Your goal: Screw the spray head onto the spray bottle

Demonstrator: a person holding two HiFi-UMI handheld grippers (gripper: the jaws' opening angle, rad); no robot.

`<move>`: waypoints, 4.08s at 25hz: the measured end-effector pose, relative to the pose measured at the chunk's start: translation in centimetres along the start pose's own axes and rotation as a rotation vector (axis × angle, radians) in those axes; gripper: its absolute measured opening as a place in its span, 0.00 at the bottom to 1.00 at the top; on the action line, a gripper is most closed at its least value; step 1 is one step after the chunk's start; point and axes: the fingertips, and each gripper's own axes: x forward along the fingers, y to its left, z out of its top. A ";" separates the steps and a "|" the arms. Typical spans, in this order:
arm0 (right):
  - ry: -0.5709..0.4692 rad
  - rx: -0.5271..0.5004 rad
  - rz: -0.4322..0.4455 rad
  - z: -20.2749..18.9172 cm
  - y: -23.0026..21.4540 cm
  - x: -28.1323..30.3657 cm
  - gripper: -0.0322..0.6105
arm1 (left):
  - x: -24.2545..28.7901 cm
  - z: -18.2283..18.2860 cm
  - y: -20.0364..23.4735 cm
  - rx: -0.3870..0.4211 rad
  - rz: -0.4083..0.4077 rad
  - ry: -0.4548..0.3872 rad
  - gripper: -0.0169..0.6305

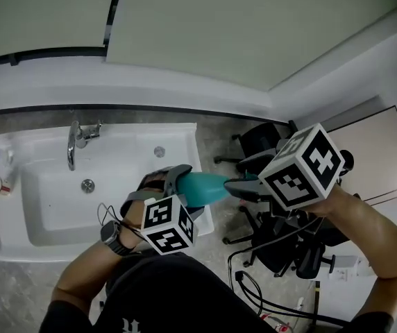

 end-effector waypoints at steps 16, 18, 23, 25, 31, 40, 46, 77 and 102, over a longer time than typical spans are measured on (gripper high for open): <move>-0.143 -0.770 -0.127 -1.6 3.8 -8.4 0.34 | -4.1 5.3 -3.3 -0.187 -0.487 -0.508 0.67; -0.128 -0.764 -0.121 -0.9 4.2 -8.8 0.34 | -4.7 6.9 -3.5 -0.229 -0.522 -0.622 0.67; 0.017 -0.708 -0.145 -0.3 4.1 -9.3 0.20 | -3.8 8.0 -5.1 -0.238 -0.532 -0.659 0.67; 0.067 -0.691 -0.146 -0.7 4.1 -9.3 0.18 | -3.3 7.6 -5.0 -0.213 -0.490 -0.606 0.67; 0.030 -0.477 -0.099 -1.0 3.6 -8.4 0.18 | -3.1 6.9 -3.5 -0.202 -0.381 -0.533 0.67; -0.070 -0.315 0.030 -0.5 4.7 -8.3 0.18 | -2.5 7.0 -2.8 -0.257 -0.370 -0.514 0.67; -0.102 -0.335 0.084 -1.1 5.7 -9.3 0.18 | -2.9 6.7 -3.3 -0.252 -0.407 -0.516 0.67; 0.119 -0.465 0.043 -1.2 4.5 -4.0 0.21 | -2.4 4.2 -3.2 -0.133 -0.235 -0.297 0.67; 0.002 -0.492 -0.037 0.8 3.5 -2.7 0.21 | -1.2 2.8 -2.5 -0.182 -0.260 -0.310 0.67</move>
